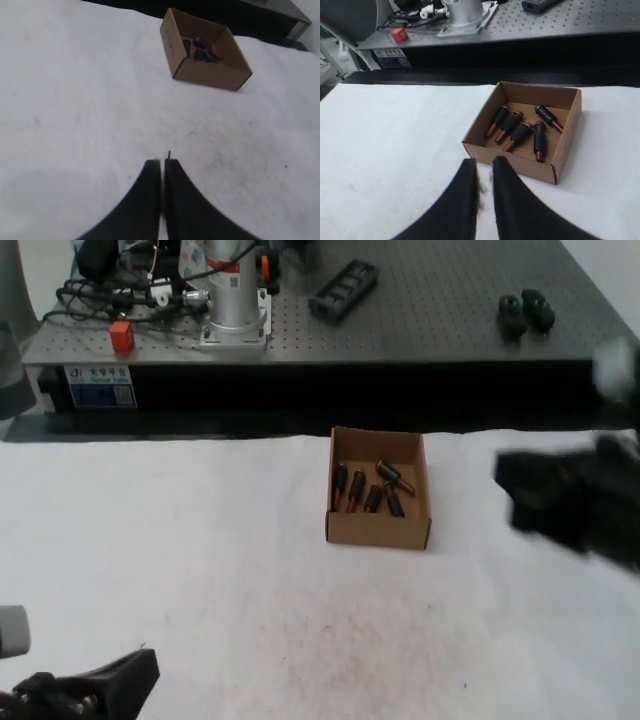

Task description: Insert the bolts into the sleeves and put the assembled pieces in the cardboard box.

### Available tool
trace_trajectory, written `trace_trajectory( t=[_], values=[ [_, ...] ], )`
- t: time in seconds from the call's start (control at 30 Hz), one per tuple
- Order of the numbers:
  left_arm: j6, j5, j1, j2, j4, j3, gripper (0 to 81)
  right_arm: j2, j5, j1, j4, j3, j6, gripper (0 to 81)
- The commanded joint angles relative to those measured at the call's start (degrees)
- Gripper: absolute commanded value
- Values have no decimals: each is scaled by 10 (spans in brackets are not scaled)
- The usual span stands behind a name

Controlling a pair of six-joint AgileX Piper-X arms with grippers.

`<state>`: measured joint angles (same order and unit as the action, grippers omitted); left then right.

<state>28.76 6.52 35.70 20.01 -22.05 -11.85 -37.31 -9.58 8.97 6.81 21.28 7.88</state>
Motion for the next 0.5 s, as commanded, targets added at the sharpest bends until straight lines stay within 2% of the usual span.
trace_trajectory(
  t=[0.0, 0.17, 0.47],
  values=[
    [-13, -31, 0, -40, 7, -1, 23, 26, -4, -2, -4, -19, -2, 95],
    [-6, -84, 0, -46, -5, 0, 23, 155, -4, -2, -4, -104, -2, 100],
    [-44, -81, 0, -46, -14, 28, 23, 251, -4, -2, 16, -176, 21, 97]
  ],
)
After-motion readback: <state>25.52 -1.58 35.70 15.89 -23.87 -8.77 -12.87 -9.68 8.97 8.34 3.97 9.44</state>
